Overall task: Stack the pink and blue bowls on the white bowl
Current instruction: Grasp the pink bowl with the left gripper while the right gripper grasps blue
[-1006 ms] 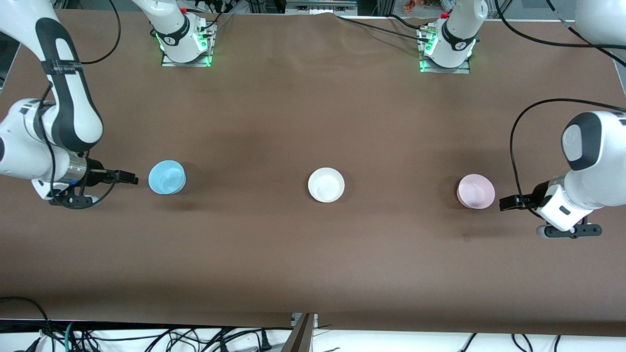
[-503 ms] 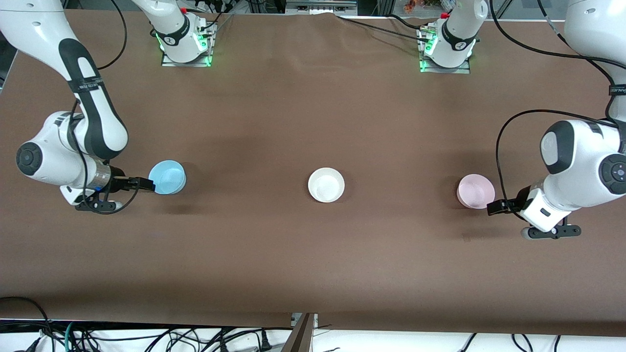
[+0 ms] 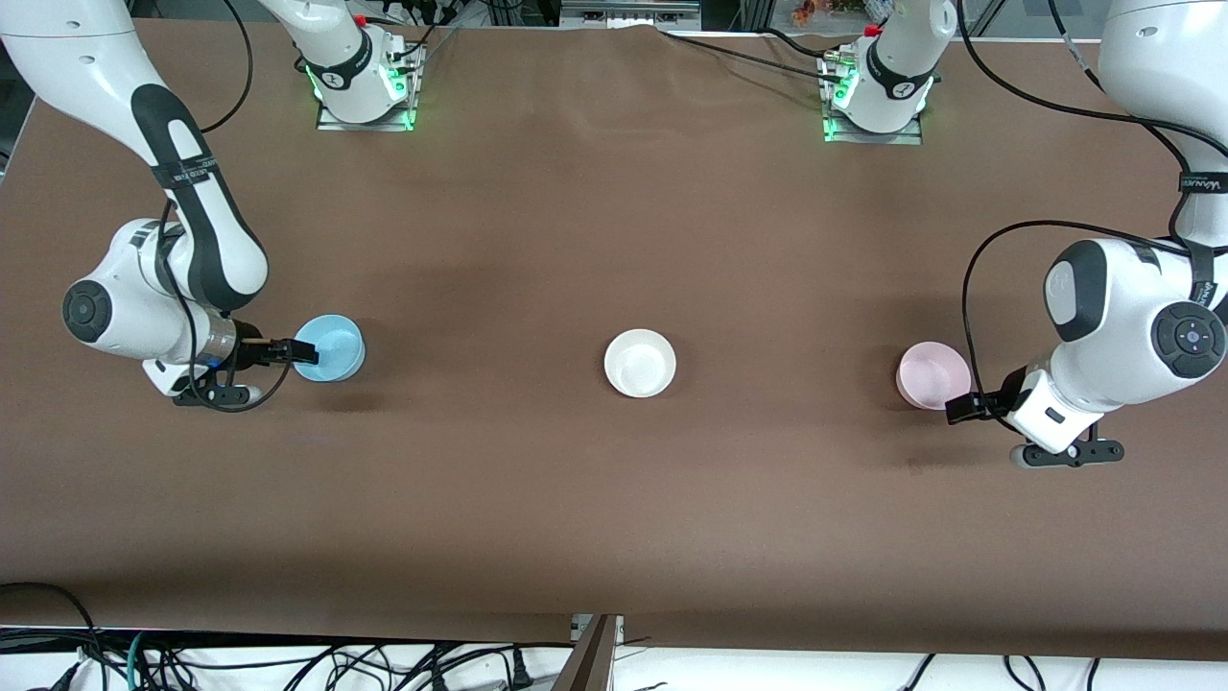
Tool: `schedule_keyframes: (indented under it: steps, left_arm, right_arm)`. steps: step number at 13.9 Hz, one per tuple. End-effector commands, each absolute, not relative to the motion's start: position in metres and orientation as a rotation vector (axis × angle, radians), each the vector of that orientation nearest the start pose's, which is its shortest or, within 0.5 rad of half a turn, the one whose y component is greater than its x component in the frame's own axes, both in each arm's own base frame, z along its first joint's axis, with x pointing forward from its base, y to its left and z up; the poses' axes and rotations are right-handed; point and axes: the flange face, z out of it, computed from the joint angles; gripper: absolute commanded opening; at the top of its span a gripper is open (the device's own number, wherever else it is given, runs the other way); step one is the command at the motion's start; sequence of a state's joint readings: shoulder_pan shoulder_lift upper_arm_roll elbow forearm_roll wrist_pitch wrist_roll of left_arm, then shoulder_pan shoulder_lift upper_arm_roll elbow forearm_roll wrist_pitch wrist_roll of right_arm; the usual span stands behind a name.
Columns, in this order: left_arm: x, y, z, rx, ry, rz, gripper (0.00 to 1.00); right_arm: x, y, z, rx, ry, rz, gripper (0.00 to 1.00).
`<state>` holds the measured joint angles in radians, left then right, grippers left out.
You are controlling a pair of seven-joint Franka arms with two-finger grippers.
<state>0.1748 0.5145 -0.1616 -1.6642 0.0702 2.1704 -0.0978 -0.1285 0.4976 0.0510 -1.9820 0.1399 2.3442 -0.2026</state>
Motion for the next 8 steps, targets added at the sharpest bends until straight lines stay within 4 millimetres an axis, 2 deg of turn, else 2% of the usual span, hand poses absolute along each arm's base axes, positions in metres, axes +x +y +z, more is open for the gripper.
schedule_keyframes:
  steps: [1, 5, 8]
  left_arm:
    - [0.677, 0.022, 0.303, -3.141, -0.146, -0.012, 1.0]
    - [0.676, 0.023, 0.295, -3.139, -0.144, 0.009, 1.0]
    - [0.664, 0.031, 0.28, -3.094, -0.083, 0.061, 0.99]
  right_arm:
    - [0.584, -0.045, 0.198, -2.983, -0.024, 0.152, 0.99]
    - [0.584, -0.044, 0.198, -2.979, -0.024, 0.153, 0.99]
    - [0.584, -0.044, 0.197, -2.978, -0.026, 0.155, 0.99]
